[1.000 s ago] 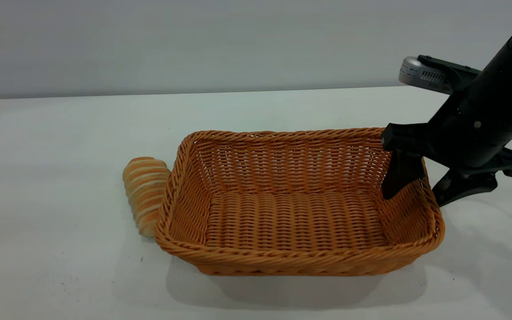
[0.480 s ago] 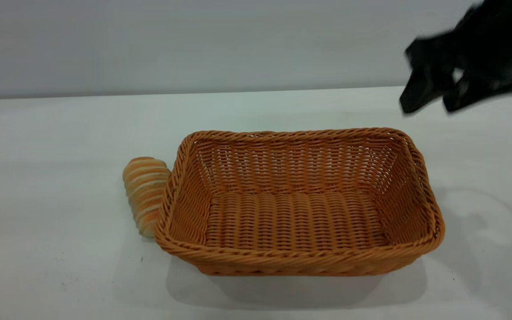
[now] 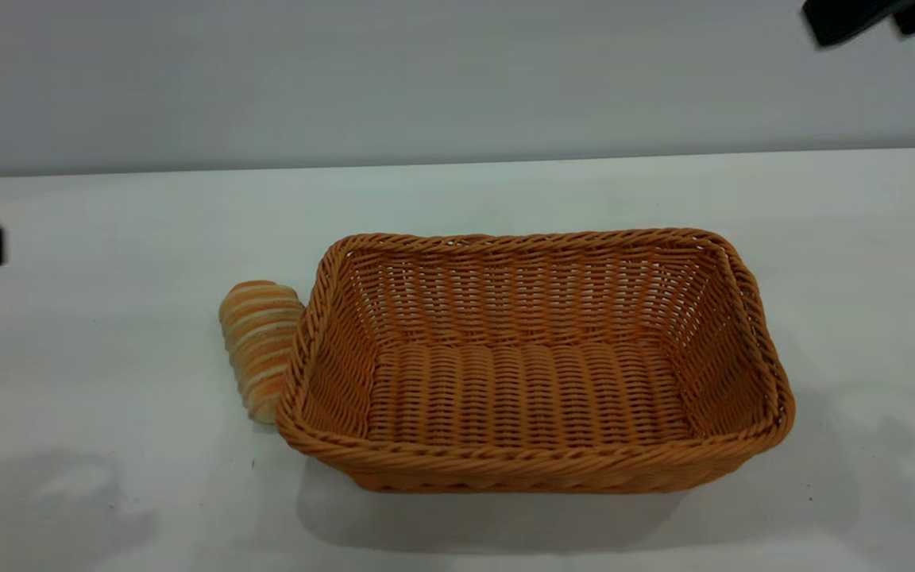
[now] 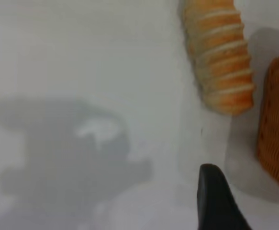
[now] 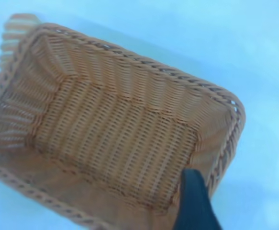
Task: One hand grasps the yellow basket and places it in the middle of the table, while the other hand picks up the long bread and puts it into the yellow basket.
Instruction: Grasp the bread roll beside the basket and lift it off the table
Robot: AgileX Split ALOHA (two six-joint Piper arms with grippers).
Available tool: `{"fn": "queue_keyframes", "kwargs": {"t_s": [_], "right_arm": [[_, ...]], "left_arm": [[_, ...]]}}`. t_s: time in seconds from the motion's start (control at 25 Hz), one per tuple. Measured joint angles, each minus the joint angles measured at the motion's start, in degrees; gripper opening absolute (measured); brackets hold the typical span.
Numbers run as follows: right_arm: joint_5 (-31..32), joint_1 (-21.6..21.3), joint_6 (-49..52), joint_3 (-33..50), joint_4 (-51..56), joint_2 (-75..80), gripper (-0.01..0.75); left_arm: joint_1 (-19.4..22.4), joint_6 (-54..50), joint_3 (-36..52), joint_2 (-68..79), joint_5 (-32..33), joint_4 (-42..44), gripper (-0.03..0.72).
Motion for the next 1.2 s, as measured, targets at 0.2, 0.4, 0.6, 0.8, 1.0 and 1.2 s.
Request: {"fn": "queue_keyframes", "kwargs": {"t_s": [0.2, 0.4, 0.6, 0.8, 1.0, 1.2], "right_arm": [[5.85, 0.0, -0.05, 0.0, 0.06, -6.44, 0.555], [8.96, 0.0, -0.05, 0.0, 0.35, -11.43, 0.553], [12.33, 0.0, 0.0, 0.0, 1.78, -14.9, 0.553], [13.63, 0.0, -0.24, 0.0, 1.83, -16.7, 0.553], [14.54, 0.05, -0.64, 0.0, 1.83, -16.92, 0.553], [14.55, 0.05, -0.87, 0.04, 1.83, -16.92, 0.553]], "left_arm": [[0.0, 0.05, -5.63, 10.26, -2.64, -0.48, 0.395], [0.0, 0.05, -12.56, 20.52, -2.6, -3.61, 0.395], [-0.31, 0.86, -20.33, 29.9, -0.17, -7.51, 0.395], [-1.38, 5.35, -28.44, 38.98, 3.18, -13.0, 0.395], [-1.44, 11.66, -33.38, 45.32, 4.82, -17.16, 0.395], [-1.48, 12.18, -34.73, 48.75, 4.94, -18.12, 0.395]]}}
